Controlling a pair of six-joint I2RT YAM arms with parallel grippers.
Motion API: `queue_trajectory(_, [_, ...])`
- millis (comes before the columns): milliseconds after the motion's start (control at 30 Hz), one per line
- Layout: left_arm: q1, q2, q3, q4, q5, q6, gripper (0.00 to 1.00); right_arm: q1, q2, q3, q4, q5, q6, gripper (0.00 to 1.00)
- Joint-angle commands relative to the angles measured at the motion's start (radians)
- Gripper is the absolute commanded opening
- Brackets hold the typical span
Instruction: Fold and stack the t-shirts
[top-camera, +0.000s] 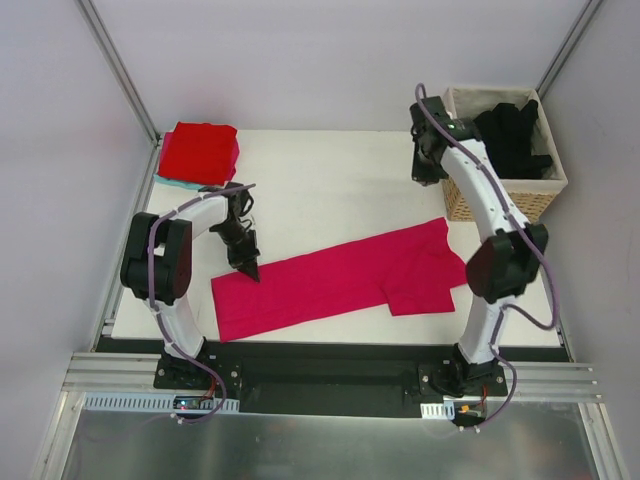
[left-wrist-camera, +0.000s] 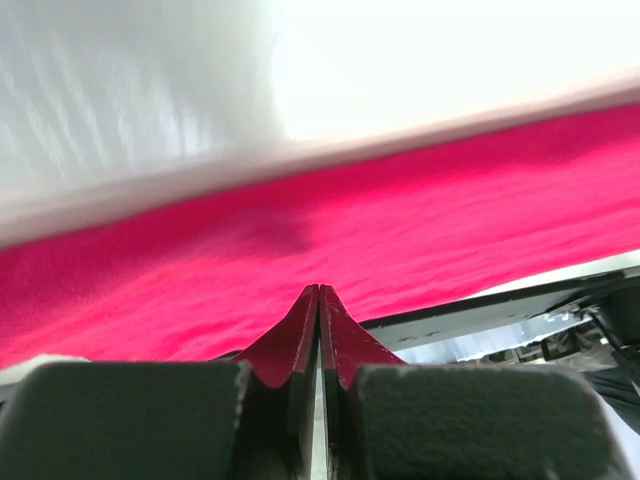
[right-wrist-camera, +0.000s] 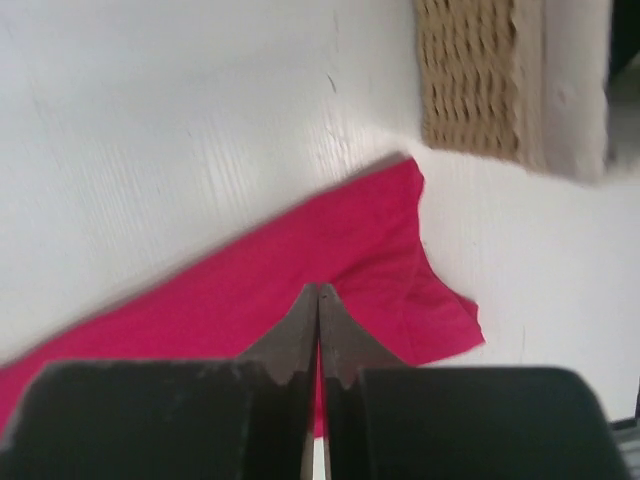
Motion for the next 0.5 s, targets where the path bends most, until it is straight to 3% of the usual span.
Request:
queue_trajectory(0, [-0.014,0.044,0.085,-0.029,0.035,0.022,0.0,-0.018,-0.111,-0.36,-0.003,-0.077,0.049,0.01])
queue_trajectory(133, [-0.014,0.081,0.119,-0.029,0.034,0.027,0.0,-0.014,-0.157,-0.559,0.063,-0.129,0.106,0.01])
queue_trajectory(467, [-0.015,0.11,0.125,-0.021,0.017,0.027,0.0,-0.005,-0.133,-0.668,0.128,-0.131,0.091,0.01])
